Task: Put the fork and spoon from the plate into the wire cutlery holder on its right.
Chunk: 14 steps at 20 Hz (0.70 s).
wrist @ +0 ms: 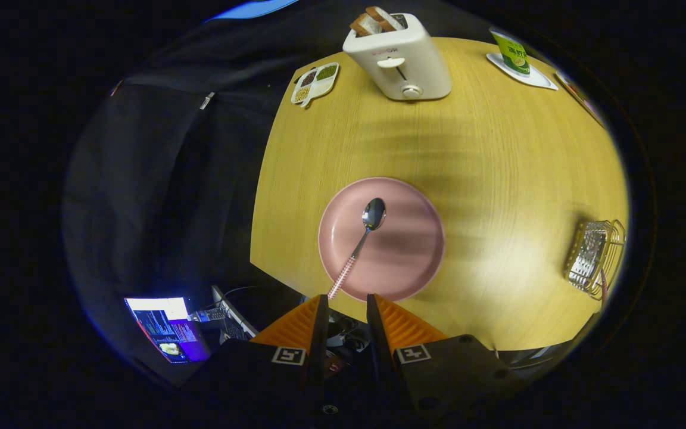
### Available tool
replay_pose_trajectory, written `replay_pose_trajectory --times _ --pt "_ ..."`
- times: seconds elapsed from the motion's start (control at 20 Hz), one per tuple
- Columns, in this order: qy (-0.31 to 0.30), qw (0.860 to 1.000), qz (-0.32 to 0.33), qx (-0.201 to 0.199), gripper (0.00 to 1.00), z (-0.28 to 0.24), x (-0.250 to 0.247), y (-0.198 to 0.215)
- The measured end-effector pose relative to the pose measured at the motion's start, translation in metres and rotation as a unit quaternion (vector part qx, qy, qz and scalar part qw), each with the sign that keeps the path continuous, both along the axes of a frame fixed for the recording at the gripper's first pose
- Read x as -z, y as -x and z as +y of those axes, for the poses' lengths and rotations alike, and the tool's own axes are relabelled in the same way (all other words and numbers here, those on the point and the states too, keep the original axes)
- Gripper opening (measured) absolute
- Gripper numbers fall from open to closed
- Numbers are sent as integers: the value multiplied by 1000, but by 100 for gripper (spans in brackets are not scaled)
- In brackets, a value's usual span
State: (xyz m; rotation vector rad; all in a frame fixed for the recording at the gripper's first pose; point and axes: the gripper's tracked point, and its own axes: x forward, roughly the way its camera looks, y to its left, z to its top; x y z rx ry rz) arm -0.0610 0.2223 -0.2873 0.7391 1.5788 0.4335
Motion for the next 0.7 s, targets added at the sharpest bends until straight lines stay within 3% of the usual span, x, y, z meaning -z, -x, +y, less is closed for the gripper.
replay_pose_trajectory --times 0.2,0.7 --pt "17 999 22 -16 40 44 27 5" --pt "66 992 98 45 40 76 102 16"
